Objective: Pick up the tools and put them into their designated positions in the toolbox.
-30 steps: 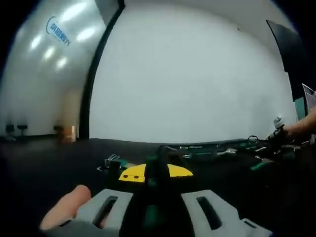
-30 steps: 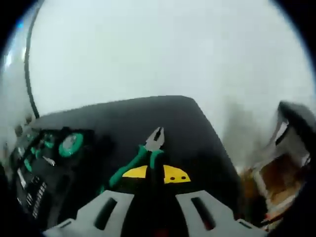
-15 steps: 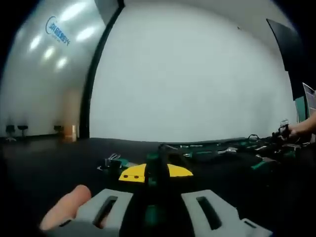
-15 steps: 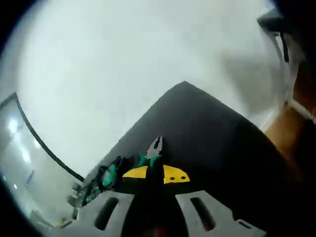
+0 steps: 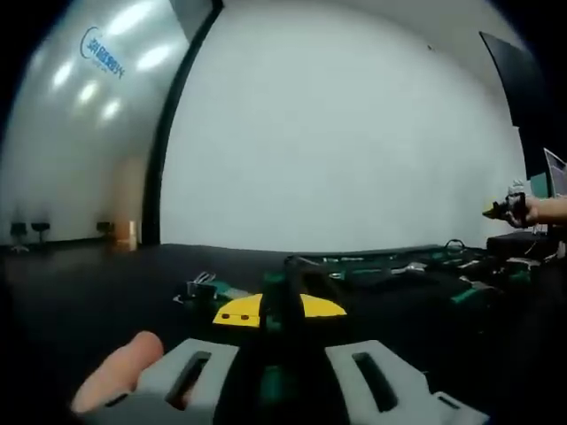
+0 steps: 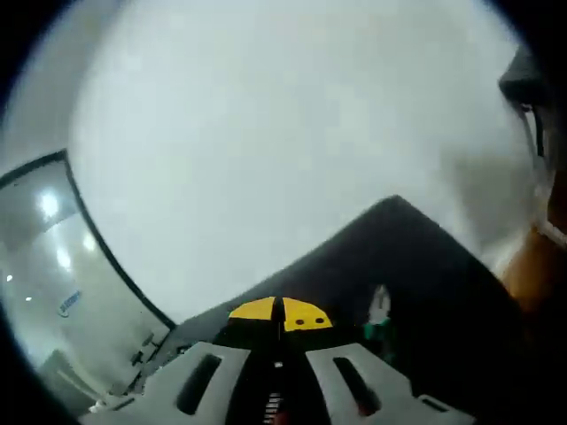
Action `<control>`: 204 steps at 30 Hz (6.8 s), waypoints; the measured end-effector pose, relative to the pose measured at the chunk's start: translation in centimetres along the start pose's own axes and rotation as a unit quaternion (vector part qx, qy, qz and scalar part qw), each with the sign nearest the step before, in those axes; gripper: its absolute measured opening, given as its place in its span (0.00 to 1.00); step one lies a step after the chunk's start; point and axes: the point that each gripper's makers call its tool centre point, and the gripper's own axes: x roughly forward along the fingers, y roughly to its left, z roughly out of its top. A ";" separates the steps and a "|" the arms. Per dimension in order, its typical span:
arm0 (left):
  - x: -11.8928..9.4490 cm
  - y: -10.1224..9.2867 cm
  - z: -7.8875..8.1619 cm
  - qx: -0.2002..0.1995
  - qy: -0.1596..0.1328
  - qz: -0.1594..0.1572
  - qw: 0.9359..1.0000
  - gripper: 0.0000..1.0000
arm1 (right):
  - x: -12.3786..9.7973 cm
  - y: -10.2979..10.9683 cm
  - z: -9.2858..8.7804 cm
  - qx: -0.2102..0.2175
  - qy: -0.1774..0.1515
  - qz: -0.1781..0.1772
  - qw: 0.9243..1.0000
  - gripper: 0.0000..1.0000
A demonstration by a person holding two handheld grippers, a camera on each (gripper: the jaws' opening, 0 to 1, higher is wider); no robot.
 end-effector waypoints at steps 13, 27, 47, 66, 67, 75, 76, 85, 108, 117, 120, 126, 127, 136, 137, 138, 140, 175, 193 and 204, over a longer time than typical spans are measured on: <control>-0.8 -0.7 0.6 -0.046 -0.014 -0.005 0.999 0.15 | -11.0 10.4 -12.7 -0.433 -0.156 0.067 0.885 0.09; -1.0 0.2 0.5 -0.067 -0.017 -0.004 0.998 0.15 | -9.9 8.6 -14.5 -0.518 -0.125 0.009 0.846 0.12; -1.0 0.9 0.2 -0.099 -0.019 -0.005 0.995 0.15 | -11.3 9.0 -14.6 -0.498 -0.121 0.005 0.859 0.12; 1.2 2.8 -1.7 -0.026 0.019 0.006 0.999 0.15 | -6.9 8.4 -18.0 -0.437 0.137 0.072 0.886 0.09; 1.1 2.9 -1.5 -0.026 0.017 0.008 0.999 0.15 | -6.7 8.5 -18.7 -0.428 0.193 0.070 0.880 0.07; 1.3 2.9 -1.8 -0.019 0.025 0.001 1.000 0.15 | -6.4 10.5 -24.0 -0.436 0.465 0.156 0.754 0.03; 1.3 2.8 -1.9 -0.013 0.026 0.001 1.000 0.15 | -6.1 10.2 -24.1 -0.454 0.472 0.144 0.742 0.03; 1.0 3.0 -1.4 -0.046 0.018 0.006 0.999 0.15 | -6.3 7.3 -25.6 -0.550 0.595 0.142 0.568 0.00; 1.3 2.9 -1.5 -0.023 0.022 0.008 0.999 0.15 | -5.0 9.8 -25.6 -0.435 0.634 0.188 0.611 0.00; 1.3 2.8 -1.7 -0.017 0.028 0.009 0.999 0.15 | -1.7 12.9 -23.0 -0.445 0.585 0.200 0.648 0.00; 1.3 2.8 -1.7 -0.015 0.030 0.009 0.999 0.15 | 0.0 14.9 -23.3 -0.459 0.574 0.191 0.651 0.00; 1.2 3.8 -2.1 -0.019 0.038 0.039 0.998 0.14 | 4.0 18.5 -24.3 -0.470 0.562 0.190 0.653 0.00; 1.2 4.2 -2.2 -0.013 0.043 0.050 0.998 0.14 | 4.9 19.1 -24.6 -0.468 0.561 0.191 0.655 0.00; 1.0 4.6 -1.9 -0.020 0.029 0.057 0.998 0.14 | 10.4 21.2 -28.8 -0.461 0.563 0.173 0.664 0.00; 0.9 4.6 -1.8 -0.021 0.030 0.056 0.998 0.14 | 10.9 21.3 -29.1 -0.465 0.563 0.172 0.661 0.00; 0.9 4.5 -1.9 -0.021 0.032 0.055 0.998 0.14 | 11.8 21.3 -29.3 -0.466 0.565 0.169 0.660 0.00; 0.9 4.5 -2.0 -0.017 0.035 0.058 0.998 0.14 | 13.3 21.0 -29.6 -0.467 0.567 0.159 0.660 0.00; 0.7 4.5 -2.3 -0.002 0.042 0.071 0.997 0.14 | 21.9 16.3 -32.4 -0.507 0.596 0.100 0.615 0.00; 0.8 4.7 -2.4 0.002 0.045 0.076 0.996 0.14 | 18.2 17.8 -34.4 -0.523 0.590 0.112 0.605 0.00; 0.7 4.7 -2.4 0.002 0.045 0.078 0.996 0.14 | 17.7 17.5 -34.8 -0.547 0.592 0.111 0.581 0.00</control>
